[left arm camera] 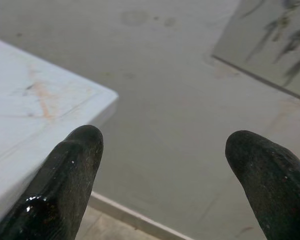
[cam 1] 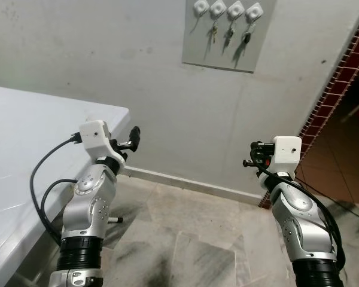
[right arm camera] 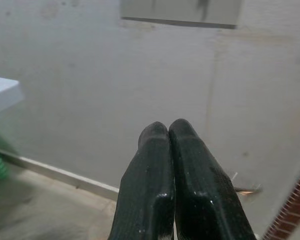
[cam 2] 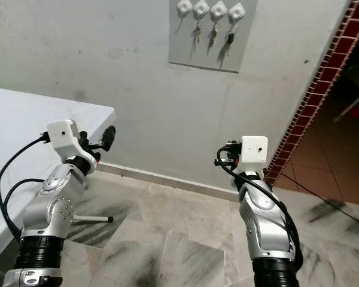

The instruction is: Hang keys on a hook

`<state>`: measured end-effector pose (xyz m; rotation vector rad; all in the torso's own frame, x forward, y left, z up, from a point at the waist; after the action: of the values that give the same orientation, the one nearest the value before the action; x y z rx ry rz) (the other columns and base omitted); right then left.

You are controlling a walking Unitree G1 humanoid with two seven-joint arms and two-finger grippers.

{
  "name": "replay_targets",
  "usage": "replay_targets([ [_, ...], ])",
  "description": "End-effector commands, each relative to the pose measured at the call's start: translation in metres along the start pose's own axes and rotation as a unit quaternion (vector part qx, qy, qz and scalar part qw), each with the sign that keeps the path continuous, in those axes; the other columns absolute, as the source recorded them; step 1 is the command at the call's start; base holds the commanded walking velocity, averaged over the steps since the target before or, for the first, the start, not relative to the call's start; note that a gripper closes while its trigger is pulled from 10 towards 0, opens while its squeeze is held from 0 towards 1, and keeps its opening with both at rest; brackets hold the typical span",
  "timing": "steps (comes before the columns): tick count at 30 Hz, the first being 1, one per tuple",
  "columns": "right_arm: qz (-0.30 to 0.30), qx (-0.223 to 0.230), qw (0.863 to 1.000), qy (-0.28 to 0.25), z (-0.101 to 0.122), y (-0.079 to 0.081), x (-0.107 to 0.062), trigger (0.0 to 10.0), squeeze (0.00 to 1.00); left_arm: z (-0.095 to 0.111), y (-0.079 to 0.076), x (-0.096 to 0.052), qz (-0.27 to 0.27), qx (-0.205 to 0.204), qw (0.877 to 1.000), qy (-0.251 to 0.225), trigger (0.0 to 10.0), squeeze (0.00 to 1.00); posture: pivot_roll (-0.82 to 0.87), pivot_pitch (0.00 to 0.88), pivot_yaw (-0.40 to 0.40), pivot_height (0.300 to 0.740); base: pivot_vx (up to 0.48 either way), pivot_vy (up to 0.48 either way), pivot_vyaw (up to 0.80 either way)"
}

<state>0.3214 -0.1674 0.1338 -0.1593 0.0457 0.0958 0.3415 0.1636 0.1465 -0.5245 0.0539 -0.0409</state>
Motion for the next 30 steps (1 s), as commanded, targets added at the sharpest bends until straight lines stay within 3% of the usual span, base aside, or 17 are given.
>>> replay_targets([
  [1, 0.007, 0.002, 1.0, -0.013, 0.0079, 0.0014, 0.0003, 10.0, 0.0, 0.0021, 0.0006, 0.0009, 0.005, -0.003, 1.0, 0.001, 10.0, 0.0, -0.04, 0.0, -0.044, 0.74, 0.259, 0.0, 0.0],
  [8, 0.01, 0.003, 1.0, -0.013, 0.0087, 0.0009, -0.0004, 10.0, 0.0, 0.0009, 0.001, 0.0002, 0.008, -0.007, 1.0, 0.001, 10.0, 0.0, -0.04, 0.0, -0.047, 0.74, 0.25, 0.0, 0.0],
  [19, 0.015, 0.006, 1.0, -0.015, 0.0102, 0.0033, -0.0001, 10.0, 0.0, 0.0014, 0.0024, -0.0003, 0.008, -0.007, 1.0, 0.0, 10.0, 0.0, -0.04, 0.0, -0.049, 0.74, 0.0, 0.35, 0.0],
  [30, 0.021, 0.007, 1.0, -0.018, 0.0121, 0.0052, -0.0007, 10.0, 0.0, 0.0024, 0.0004, 0.0001, 0.002, -0.005, 1.0, -0.001, 10.0, 0.0, -0.04, 0.0, -0.05, 0.74, 0.259, 0.362, 0.0],
])
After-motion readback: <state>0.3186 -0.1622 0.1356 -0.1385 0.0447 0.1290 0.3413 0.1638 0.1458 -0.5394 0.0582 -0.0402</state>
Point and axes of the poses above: a point about 5 cm out from each wrist's last joint towards the gripper, its own x axis pointing out of the wrist towards the gripper, its own z axis along the axis of the wrist's last joint, y = z × x, the point moved 1 cm from there along x, pointing out of the wrist towards the gripper, and after that the axes turned 12 degrees about -x, right-handed, at the moved point
